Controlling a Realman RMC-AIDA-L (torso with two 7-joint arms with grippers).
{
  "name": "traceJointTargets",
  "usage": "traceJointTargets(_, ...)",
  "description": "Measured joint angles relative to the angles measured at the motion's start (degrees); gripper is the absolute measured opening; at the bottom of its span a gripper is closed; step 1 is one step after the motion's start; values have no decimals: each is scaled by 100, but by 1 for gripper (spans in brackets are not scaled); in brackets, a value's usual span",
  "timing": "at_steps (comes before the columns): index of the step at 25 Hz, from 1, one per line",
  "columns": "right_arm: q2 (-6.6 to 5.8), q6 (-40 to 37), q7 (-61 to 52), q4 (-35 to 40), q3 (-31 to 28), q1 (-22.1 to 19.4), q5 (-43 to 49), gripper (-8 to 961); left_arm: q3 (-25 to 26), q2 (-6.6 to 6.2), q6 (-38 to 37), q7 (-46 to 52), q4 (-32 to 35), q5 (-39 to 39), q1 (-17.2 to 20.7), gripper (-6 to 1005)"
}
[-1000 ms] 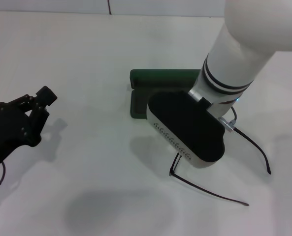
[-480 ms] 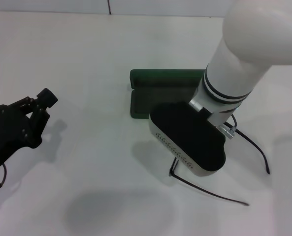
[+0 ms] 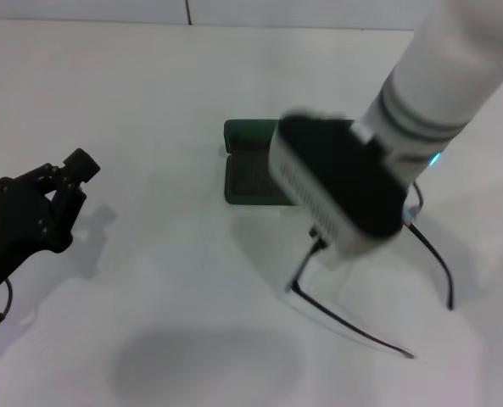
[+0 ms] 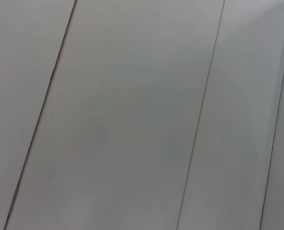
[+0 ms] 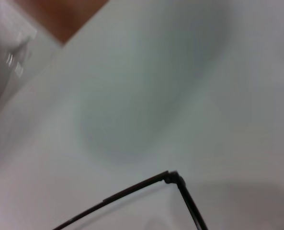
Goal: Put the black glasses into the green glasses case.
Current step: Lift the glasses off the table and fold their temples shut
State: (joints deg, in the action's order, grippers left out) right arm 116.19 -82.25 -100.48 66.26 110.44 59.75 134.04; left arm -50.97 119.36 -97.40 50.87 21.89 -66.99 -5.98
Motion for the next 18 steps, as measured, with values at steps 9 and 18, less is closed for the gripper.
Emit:
traceJointTargets(9, -21, -465, 71, 635, -2215, -1068, -663, 102, 48, -8, -364, 8, 1, 175, -161, 34)
traceJointTargets(18, -48, -1111, 352, 1182, -4046, -2716, -2852, 102, 288, -30, -1102, 243, 3, 397, -555, 34)
